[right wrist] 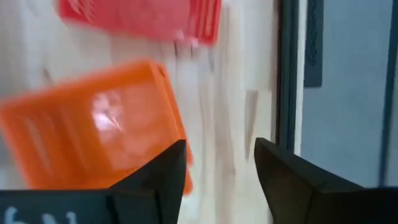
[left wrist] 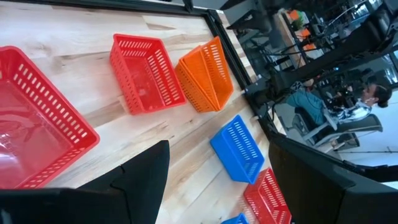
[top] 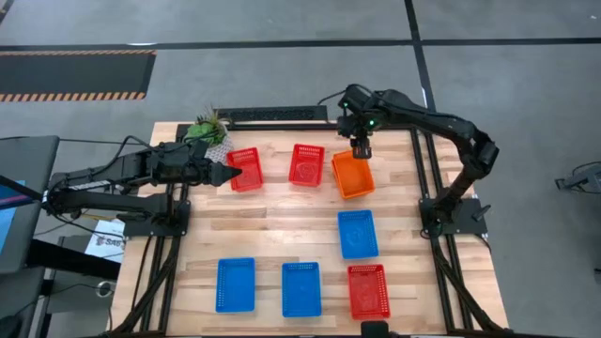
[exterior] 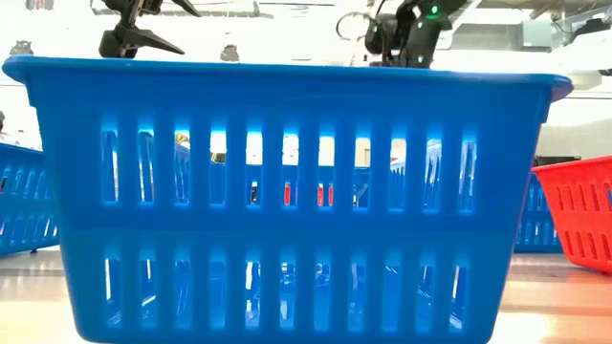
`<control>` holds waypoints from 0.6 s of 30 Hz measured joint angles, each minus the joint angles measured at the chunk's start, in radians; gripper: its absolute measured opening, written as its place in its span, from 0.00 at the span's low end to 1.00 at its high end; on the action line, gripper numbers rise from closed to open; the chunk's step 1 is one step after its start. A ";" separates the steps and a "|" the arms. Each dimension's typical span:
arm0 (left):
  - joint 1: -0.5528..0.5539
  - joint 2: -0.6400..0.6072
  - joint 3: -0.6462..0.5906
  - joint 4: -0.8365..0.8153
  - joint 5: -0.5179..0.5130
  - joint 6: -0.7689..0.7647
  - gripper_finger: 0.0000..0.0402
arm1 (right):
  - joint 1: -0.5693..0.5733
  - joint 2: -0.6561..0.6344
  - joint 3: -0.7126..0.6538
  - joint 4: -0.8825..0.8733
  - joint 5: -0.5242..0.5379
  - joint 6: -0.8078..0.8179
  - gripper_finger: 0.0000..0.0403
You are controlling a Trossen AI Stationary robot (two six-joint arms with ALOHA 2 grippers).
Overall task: Stack baskets by color
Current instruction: Stack the bottom orange bin on top of the top orange bin
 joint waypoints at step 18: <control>0.000 0.000 0.000 -0.048 -0.001 0.009 0.65 | -0.030 -0.015 -0.271 0.239 -0.068 0.088 0.20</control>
